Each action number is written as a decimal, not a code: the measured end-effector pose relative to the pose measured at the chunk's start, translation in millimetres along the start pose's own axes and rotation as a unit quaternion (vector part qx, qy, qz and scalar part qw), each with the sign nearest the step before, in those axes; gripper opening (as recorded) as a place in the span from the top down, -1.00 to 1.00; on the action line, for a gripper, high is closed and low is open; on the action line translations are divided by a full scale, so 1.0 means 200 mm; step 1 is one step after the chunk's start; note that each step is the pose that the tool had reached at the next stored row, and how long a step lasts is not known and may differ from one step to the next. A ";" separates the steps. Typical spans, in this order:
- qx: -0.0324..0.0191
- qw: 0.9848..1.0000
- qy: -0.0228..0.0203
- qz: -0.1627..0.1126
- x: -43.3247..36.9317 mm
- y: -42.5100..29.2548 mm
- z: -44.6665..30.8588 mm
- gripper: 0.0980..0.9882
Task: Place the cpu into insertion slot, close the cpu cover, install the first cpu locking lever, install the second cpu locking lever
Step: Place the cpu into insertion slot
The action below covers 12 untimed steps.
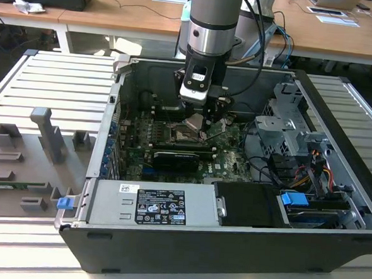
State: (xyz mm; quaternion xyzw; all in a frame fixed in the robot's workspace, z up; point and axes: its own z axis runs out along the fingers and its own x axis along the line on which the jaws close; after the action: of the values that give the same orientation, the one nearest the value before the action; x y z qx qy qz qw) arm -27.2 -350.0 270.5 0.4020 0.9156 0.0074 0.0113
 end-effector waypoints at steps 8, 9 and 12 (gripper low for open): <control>0.003 0.999 -0.003 0.036 0.000 0.000 0.000 0.00; 0.003 0.999 -0.003 0.038 0.000 0.000 0.000 0.00; 0.004 0.998 -0.005 0.055 0.000 0.000 0.000 0.00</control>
State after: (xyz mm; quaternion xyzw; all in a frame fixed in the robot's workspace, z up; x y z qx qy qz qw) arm -27.2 -350.1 270.5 0.4514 0.8922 0.0023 0.0136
